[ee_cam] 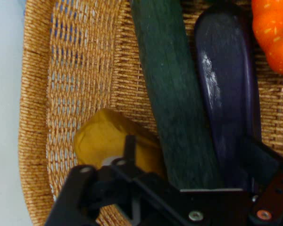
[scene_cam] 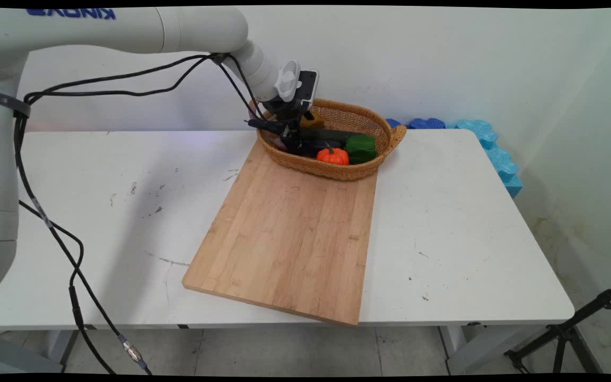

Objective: Pick up the cucumber from the vegetable basket, then place the picked object on the cutting board

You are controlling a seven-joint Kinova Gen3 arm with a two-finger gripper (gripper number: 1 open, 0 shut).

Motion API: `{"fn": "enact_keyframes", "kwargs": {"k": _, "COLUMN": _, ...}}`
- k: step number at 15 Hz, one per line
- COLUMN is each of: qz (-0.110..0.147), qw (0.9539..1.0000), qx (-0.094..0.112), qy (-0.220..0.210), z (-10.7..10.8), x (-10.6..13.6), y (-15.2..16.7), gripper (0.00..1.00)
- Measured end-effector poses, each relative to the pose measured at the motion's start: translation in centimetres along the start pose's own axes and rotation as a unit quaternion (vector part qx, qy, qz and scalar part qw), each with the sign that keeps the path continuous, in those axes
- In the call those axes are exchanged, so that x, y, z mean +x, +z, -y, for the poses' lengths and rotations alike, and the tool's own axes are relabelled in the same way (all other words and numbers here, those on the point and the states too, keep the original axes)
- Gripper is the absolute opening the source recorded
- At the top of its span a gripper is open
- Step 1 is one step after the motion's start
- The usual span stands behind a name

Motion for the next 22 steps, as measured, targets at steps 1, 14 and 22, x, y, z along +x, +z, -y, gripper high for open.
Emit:
{"fn": "enact_keyframes", "kwargs": {"k": 1, "qz": 0.000, "qw": 1.0000, "qx": 0.000, "qy": 0.000, "z": -0.1, "x": 0.0, "y": 0.0, "gripper": 0.00}}
{"fn": "enact_keyframes", "kwargs": {"k": 14, "qz": 0.002, "qw": 1.0000, "qx": 0.000, "qy": 0.004, "z": -0.7, "x": -0.1, "y": -0.2, "gripper": 0.00}}
{"fn": "enact_keyframes", "kwargs": {"k": 22, "qz": -0.011, "qw": 0.9998, "qx": 0.016, "qy": 0.007, "z": -0.5, "x": 0.9, "y": -2.7, "gripper": 0.00}}
